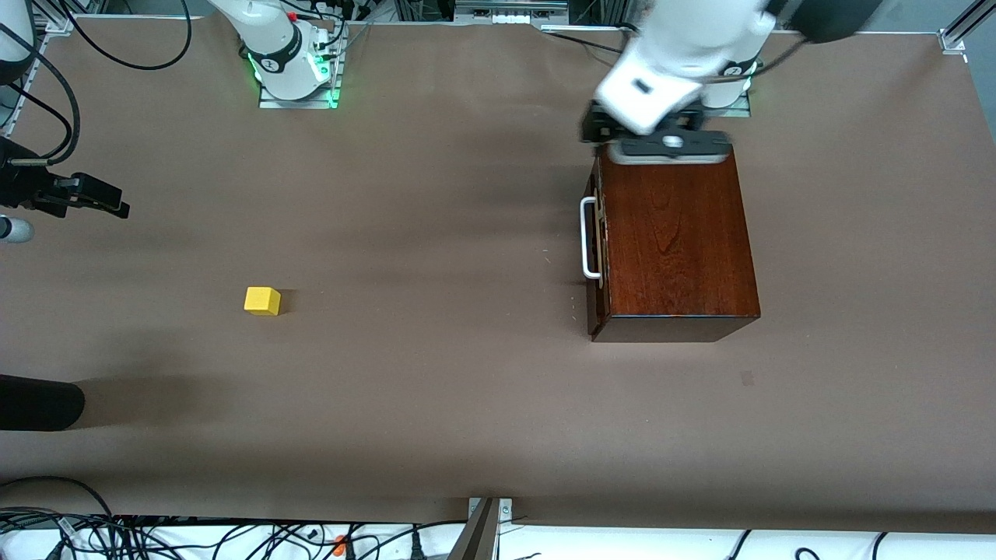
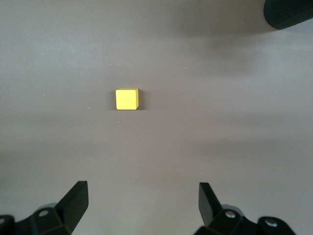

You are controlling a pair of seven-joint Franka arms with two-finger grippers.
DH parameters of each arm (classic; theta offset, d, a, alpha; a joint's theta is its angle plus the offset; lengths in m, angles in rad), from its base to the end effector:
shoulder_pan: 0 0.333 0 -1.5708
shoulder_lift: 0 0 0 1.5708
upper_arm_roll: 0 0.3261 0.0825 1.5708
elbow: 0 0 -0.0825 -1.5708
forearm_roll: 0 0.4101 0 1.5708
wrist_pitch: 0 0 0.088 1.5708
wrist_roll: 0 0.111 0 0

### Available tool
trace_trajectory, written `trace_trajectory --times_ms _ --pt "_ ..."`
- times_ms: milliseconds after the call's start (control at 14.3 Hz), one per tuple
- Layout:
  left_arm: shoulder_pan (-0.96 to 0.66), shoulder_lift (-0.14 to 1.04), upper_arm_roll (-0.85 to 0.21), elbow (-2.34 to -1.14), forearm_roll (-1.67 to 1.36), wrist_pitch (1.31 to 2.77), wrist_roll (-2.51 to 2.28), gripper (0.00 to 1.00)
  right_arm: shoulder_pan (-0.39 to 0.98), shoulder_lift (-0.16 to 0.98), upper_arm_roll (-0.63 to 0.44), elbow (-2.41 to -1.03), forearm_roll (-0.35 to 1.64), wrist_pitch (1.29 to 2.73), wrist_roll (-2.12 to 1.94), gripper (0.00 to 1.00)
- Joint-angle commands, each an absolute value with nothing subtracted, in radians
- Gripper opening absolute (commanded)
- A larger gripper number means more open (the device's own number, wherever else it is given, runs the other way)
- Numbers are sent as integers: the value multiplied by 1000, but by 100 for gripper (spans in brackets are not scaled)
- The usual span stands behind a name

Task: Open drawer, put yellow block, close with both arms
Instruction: 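Move the left gripper down to the white drawer handle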

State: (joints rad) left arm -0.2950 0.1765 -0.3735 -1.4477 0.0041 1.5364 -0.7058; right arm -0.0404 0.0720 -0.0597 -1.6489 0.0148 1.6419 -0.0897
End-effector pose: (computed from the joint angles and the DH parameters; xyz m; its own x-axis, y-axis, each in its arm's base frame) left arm 0.5047 -0.3729 0.5887 0.9945 0.0401 -0.0965 0.0400 -0.9992 -0.0034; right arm 0.5998 -0.0576 0.5550 0.9969 -0.0113 -0.0775 -0.0127 -0.9998 -0.0174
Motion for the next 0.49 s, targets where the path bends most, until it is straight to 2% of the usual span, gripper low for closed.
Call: trace_trajectory --times_ms 0,418 --pt "-385 270 -374 -1362 63 1532 -764 100 -51 83 -54 -1626 28 1637 -86 100" --pt "-413 397 -370 -1353 143 1601 -755 100 -51 83 -54 -1625 26 1637 -86 100"
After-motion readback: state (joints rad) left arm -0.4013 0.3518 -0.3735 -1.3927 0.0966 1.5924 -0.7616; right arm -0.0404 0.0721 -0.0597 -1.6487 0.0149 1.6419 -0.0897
